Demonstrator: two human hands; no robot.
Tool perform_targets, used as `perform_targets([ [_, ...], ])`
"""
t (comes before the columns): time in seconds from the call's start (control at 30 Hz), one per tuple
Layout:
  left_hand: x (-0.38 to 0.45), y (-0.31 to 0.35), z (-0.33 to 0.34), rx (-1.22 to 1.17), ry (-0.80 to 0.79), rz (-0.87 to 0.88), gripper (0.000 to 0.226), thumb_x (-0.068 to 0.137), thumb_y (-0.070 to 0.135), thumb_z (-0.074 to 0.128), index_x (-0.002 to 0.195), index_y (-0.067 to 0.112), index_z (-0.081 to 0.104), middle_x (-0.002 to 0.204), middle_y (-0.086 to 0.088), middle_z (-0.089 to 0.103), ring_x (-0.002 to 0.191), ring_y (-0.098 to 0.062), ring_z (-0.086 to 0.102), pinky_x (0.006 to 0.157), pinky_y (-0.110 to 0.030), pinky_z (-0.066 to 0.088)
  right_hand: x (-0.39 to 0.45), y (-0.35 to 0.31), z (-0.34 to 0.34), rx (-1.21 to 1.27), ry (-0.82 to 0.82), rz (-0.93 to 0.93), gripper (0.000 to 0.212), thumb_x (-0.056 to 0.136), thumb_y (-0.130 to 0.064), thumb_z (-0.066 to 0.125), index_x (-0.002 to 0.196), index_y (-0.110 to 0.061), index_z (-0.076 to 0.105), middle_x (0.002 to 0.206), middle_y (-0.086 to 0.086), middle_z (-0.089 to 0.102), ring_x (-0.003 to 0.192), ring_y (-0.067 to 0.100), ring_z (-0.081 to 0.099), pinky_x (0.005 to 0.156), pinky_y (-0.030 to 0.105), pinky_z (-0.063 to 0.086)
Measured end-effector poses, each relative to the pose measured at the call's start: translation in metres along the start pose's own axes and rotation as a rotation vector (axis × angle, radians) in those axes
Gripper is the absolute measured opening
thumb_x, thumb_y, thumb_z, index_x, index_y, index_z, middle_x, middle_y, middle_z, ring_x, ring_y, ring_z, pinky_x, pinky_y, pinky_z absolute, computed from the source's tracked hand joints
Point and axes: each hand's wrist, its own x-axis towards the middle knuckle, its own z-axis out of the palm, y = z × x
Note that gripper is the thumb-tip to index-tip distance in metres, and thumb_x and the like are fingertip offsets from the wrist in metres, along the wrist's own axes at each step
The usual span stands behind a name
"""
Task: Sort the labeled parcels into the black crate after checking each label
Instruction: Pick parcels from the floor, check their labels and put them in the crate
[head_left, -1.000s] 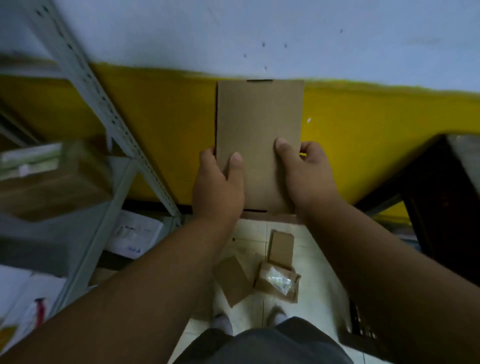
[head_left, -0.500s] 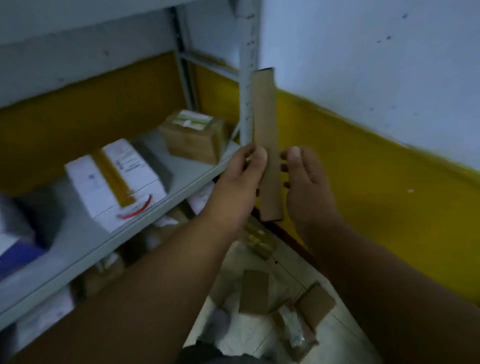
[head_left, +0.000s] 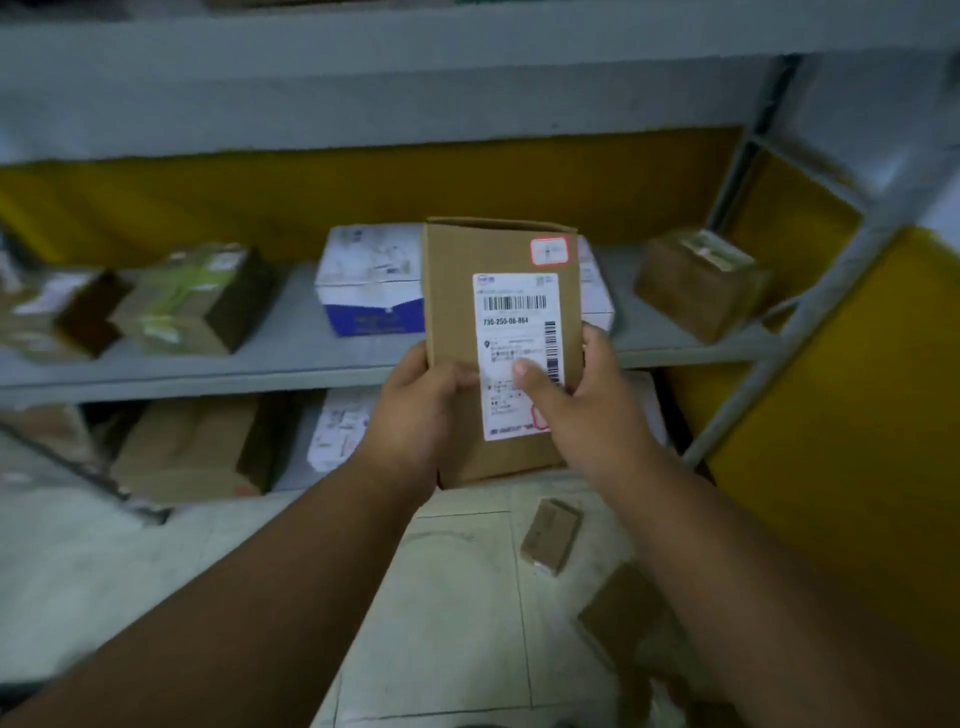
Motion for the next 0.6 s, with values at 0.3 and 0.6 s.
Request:
perform_targets([
  [0.3, -0.156, 0.004, -0.291, 0.084, 0.657, 0.141, 0.050, 0.069, 0.061, 0.061, 0.117, 0.049, 0.053, 0.108, 0.017, 0.073, 0.094, -0.009, 0.073, 0.079, -0.039, 0.060, -0.126, -0.100, 0.300, 0.072, -0.278, -0.230, 0.039, 0.091, -0.051, 0.062, 0.120, -0.040, 0.040, 0.110, -0.022, 0.062, 0.098, 0.008, 0.069, 0.073, 0.030, 0.061],
  [0.6, -0.332, -0.006, -0.528, 0.124, 1.007, 0.081, 0.047, 0.087, 0.053, 0.046, 0.132, 0.065, 0.034, 0.118, 0.022, 0.068, 0.105, -0.009, 0.069, 0.091, -0.045, 0.056, -0.298, -0.169, 0.549, 0.171, -0.665, -0.338, 0.040, 0.094, -0.043, 0.062, 0.123, -0.042, 0.034, 0.115, -0.018, 0.058, 0.092, -0.010, 0.063, 0.064, 0.011, 0.055],
])
